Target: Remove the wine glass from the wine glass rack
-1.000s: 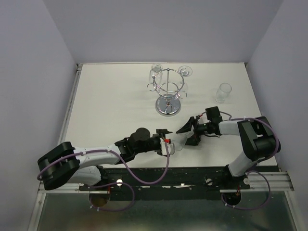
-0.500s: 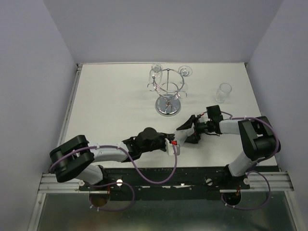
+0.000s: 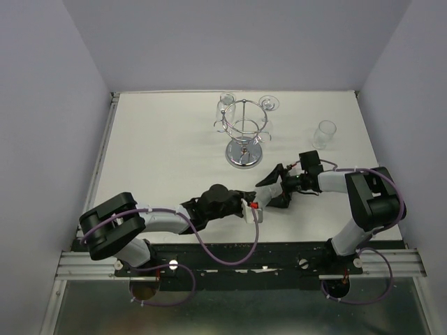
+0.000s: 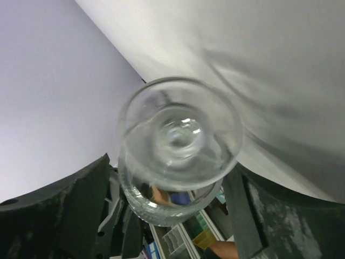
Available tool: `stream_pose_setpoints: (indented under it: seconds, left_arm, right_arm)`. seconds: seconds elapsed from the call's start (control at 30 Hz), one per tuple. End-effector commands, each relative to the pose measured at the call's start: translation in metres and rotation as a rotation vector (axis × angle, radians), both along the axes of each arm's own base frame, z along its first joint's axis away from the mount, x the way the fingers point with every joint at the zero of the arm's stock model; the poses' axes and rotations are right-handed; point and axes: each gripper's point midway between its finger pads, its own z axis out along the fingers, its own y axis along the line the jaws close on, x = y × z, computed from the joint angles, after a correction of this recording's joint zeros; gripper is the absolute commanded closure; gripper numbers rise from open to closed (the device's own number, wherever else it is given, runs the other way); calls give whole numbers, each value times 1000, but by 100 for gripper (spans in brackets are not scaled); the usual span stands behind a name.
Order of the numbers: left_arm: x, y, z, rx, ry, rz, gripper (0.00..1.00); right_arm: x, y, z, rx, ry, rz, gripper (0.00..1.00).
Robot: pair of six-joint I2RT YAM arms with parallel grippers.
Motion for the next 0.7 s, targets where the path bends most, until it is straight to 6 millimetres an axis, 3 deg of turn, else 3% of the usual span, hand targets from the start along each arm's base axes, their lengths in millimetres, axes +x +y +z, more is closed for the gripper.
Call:
stream_pose_setpoints:
  seconds: [0.0,0.33,0.57,0.67]
  left_arm:
    - [11,-16,48,-145,-73,15,100]
    - [22,-19,57,-159,-66,46,100]
    - [32,-5,47,-125,117,65,100]
    - [26,-2,47,-103,203,20,100]
  right_arm:
    - [-15,1,-3,-12,112,21,2]
    - [-15,-3,-9,-65,110,12,0]
    - [5,-19,-15,-204,19,12,0]
    - [10,-29,-22,-255,1,12,0]
